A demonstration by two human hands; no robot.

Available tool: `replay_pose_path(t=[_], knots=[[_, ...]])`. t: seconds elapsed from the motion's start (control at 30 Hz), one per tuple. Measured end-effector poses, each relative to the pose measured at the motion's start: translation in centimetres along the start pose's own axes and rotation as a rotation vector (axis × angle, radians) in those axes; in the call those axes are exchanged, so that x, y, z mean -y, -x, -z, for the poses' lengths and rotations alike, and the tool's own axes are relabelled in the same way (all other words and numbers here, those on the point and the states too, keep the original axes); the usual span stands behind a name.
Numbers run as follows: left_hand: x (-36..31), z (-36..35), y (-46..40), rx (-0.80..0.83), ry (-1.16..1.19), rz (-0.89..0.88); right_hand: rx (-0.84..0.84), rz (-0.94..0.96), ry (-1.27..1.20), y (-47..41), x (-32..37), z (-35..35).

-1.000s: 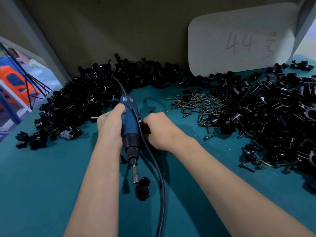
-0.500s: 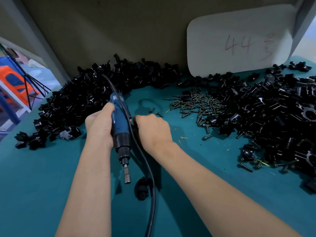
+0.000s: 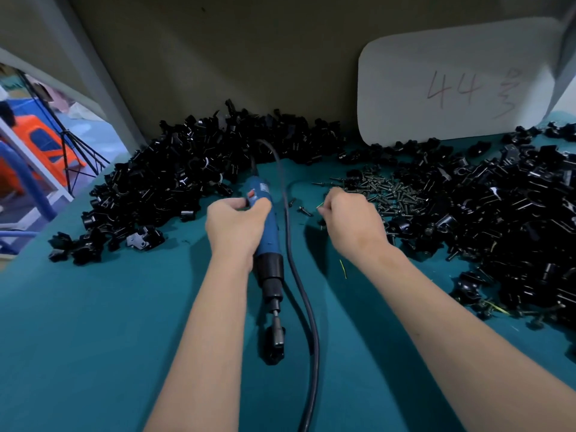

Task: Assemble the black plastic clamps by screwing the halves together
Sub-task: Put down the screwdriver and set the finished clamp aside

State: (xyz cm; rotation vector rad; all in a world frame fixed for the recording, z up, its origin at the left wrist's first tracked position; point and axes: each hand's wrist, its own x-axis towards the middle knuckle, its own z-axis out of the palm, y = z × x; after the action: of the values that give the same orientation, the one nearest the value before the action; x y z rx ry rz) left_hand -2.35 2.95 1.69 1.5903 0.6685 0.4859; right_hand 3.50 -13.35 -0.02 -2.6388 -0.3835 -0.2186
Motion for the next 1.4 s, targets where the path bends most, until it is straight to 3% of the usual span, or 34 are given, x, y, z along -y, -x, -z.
replay_pose_path(t=[0.2, 0.37, 0.77, 1.27, 1.4], knots=[[0.3, -2.1, 1.5, -0.038, -0.339, -0.251, 0.023, 0.071, 0.141, 0.5, 1.0, -0.2], [0.1, -3.0, 2.5, -0.089, -0.469, -0.332, 0.051, 0.116, 0.259, 0.4, 0.7, -0.1], [0.2, -3.6, 2.8, -0.086, -0.449, -0.317, 0.056, 0.141, 0.394, 0.1, 0.9, 0.0], [0.8, -3.8, 3.3, -0.148, -0.393, -0.3, 0.101, 0.155, 0.339, -3.2, 1.5, -0.8], [0.8, -4.1, 3.6, -0.126, -0.42, -0.297, 0.075, 0.079, 0.368, -3.5, 1.5, -1.2]])
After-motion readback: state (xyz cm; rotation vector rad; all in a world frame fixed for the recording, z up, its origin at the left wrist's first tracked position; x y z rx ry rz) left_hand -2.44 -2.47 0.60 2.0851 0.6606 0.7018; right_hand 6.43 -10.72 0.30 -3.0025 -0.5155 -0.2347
